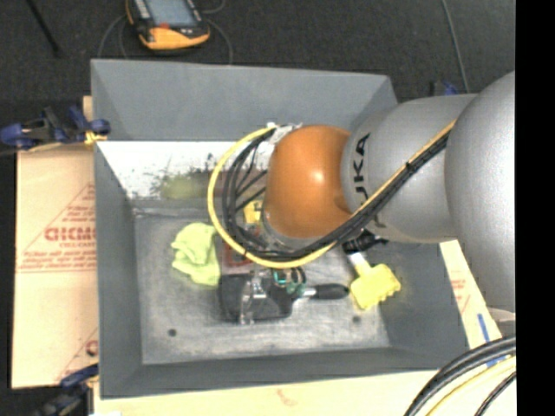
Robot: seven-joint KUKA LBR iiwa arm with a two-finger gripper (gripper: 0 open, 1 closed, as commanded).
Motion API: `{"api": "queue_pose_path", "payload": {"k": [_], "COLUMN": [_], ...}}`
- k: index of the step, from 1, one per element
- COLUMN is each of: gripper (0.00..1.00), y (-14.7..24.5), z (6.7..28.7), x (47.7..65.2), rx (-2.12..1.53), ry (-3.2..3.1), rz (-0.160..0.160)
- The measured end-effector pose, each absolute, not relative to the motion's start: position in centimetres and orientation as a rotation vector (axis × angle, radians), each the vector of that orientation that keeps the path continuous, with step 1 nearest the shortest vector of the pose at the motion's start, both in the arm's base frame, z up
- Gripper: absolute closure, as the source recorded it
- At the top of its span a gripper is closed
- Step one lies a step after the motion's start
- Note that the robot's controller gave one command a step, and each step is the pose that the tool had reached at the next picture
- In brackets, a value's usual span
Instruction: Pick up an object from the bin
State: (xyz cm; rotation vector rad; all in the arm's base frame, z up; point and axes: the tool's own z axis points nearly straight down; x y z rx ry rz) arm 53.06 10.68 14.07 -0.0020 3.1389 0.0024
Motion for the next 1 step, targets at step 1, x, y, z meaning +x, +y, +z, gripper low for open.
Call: {"api": "queue_pose_path", "payload": {"k": [1], "gripper": [1.0], "y": [5.32], "z": [7.75], "x": [56.6], "rx": [0.16], "ry": [3.139], "rz": [0.013]}}
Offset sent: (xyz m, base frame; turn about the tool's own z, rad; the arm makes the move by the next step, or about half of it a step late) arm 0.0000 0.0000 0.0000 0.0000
